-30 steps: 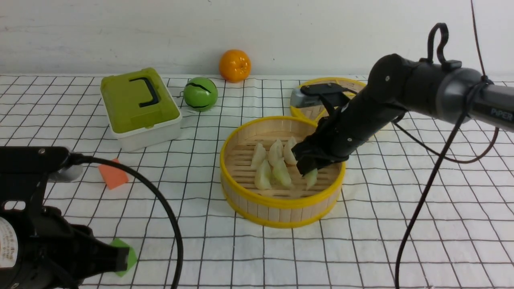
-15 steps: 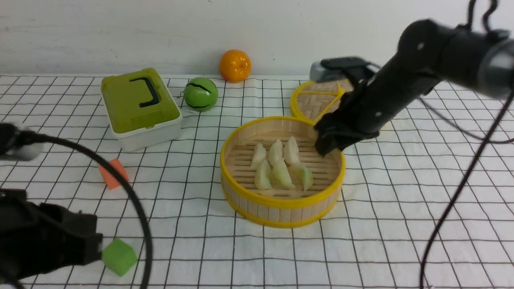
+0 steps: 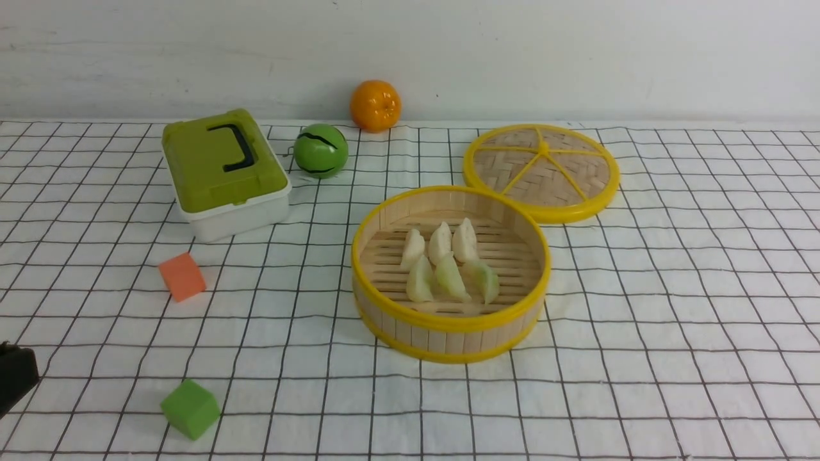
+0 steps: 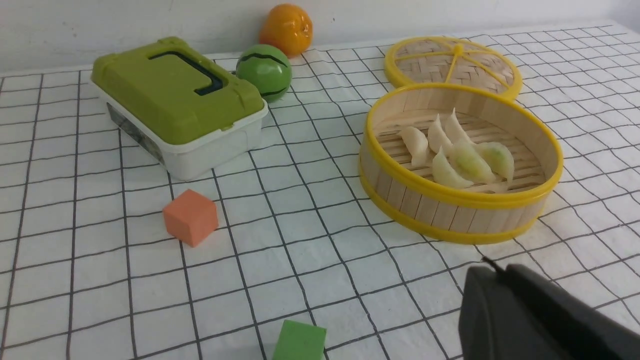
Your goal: Put the dumplings into the steamer on the table with the white tablecloth.
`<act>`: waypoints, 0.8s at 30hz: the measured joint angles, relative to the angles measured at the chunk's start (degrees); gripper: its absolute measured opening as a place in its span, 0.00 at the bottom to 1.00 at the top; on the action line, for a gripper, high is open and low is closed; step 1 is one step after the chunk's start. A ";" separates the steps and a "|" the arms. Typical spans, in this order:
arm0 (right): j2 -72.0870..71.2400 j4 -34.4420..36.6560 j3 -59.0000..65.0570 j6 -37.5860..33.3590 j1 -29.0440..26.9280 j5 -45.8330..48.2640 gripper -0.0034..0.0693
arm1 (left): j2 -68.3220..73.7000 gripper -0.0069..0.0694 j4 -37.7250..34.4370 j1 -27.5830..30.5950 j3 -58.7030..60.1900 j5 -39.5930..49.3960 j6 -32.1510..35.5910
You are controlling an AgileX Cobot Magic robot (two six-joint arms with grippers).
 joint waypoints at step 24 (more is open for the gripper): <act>-48.99 -3.08 80.48 4.18 0.00 -82.71 0.04 | -0.05 0.13 0.19 0.00 0.00 -0.29 0.11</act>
